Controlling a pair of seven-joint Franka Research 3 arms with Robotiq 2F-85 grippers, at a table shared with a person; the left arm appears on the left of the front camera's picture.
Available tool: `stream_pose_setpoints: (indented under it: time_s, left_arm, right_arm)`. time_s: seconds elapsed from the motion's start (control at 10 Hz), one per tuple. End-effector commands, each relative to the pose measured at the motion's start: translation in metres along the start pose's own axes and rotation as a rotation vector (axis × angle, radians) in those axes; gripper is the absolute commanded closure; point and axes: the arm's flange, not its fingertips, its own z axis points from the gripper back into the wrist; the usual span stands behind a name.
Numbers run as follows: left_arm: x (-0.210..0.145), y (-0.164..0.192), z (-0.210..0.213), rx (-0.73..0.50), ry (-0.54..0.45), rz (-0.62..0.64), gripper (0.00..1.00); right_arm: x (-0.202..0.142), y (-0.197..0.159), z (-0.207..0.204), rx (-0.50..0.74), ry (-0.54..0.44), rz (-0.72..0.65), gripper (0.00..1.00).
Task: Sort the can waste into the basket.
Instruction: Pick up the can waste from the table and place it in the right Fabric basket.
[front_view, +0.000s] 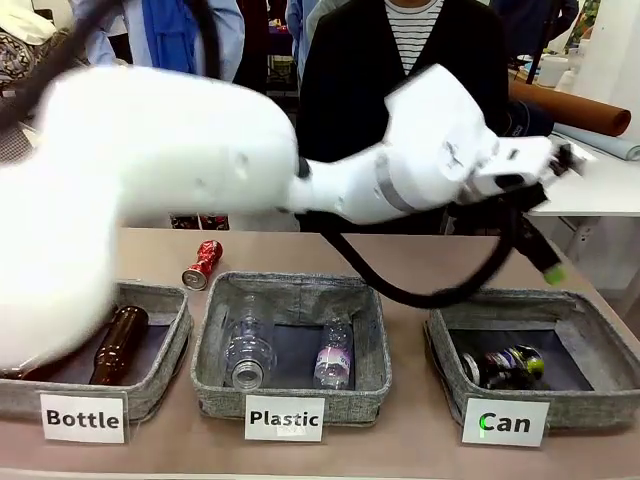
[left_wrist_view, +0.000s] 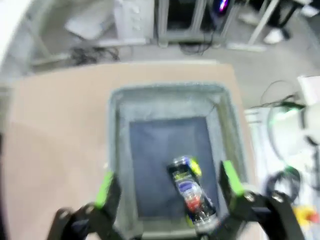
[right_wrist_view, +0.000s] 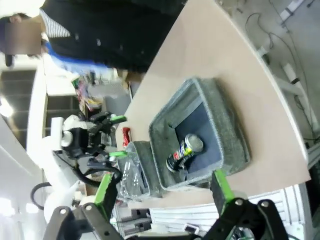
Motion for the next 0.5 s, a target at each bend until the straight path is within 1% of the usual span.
stream_pose_setpoints:
  time_s: [0.0, 0.1, 0.2, 0.3, 0.4]
  left_arm:
    - [-0.079, -0.062, 0.12, 0.034, -0.029, 0.147, 0.0]
    - [-0.107, -0.071, 0.171, 0.148, -0.086, 0.251, 0.0]
    - [-0.144, -0.08, 0.218, 0.225, -0.119, 0.366, 0.0]
    - [-0.182, -0.086, 0.25, 0.218, -0.124, 0.475, 0.0]
    - [-0.23, -0.089, 0.279, 0.215, -0.111, 0.576, 0.0]
  right_arm:
    - [0.008, 0.046, -0.081, -0.006, 0.116, 0.053, 0.0]
    - [0.0, 0.071, -0.128, -0.05, 0.201, 0.113, 0.0]
    - [-0.017, 0.1, -0.183, -0.063, 0.296, 0.198, 0.0]
    - [-0.035, 0.12, -0.228, -0.056, 0.364, 0.233, 0.0]
    - [-0.059, 0.135, -0.269, -0.019, 0.414, 0.261, 0.0]
